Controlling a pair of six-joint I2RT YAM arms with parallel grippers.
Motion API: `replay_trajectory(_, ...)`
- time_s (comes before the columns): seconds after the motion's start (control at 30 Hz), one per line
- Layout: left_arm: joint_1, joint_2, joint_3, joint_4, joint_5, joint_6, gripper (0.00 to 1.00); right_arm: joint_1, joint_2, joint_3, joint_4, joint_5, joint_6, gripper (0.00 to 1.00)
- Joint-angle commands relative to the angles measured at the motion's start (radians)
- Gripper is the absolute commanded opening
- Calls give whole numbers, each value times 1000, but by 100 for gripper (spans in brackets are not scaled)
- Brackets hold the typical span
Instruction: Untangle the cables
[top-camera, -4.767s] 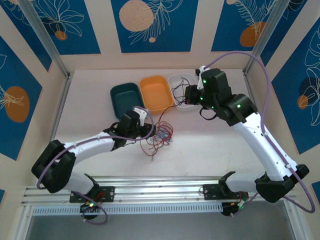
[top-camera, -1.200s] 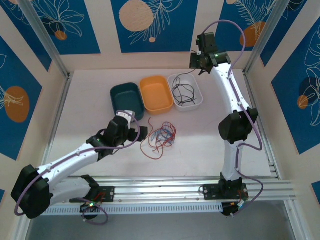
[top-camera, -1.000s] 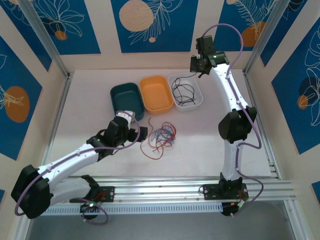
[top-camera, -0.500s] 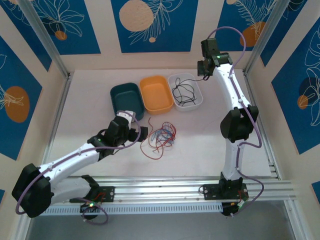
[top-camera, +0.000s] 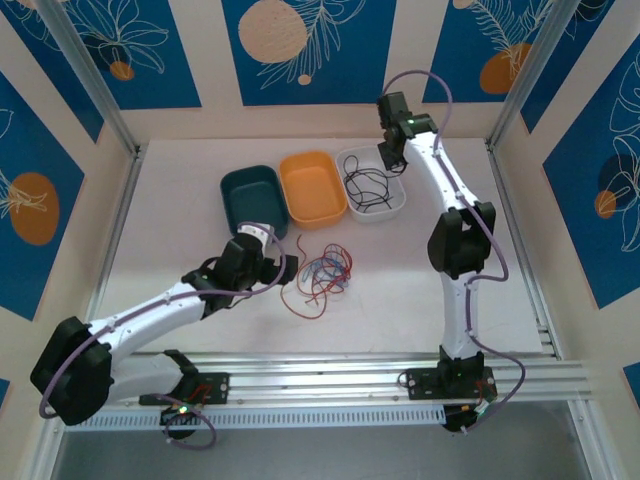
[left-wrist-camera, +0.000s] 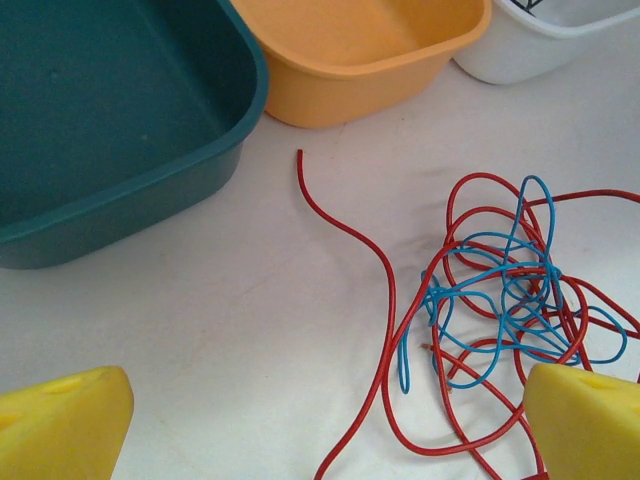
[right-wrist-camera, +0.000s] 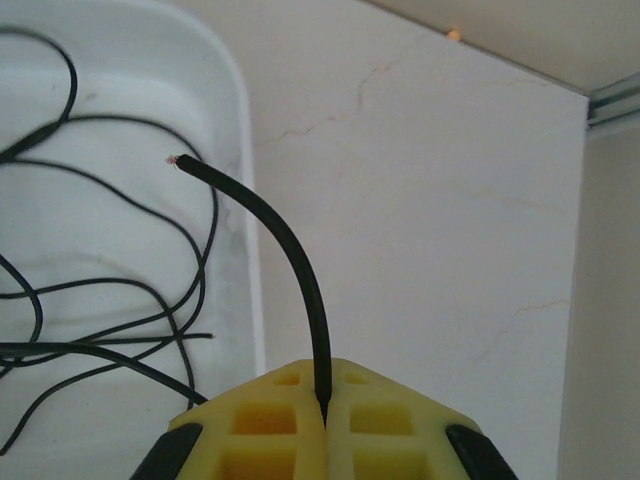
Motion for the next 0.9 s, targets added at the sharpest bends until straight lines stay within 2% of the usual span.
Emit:
replay_trajectory(0.0,-3,13,13,17,20,-8,100,19,52,38,-16,46,-55,2)
replay_trajectory(0.2,-2,23,14,19,23,-12,100,34,145,75,9,68,-75,3)
replay_trajectory(0.53,-3,25,14,14,22,-14,100,58,253,107,15,11,-62,8)
replay_trajectory(0.8,-2,30,17,14,23,-14,100,62,254,105,5,-45,-45,16)
replay_trajectory(0.87,-2,33,17,18,23,-14,100,61,250,106,-2,-42,-44,21)
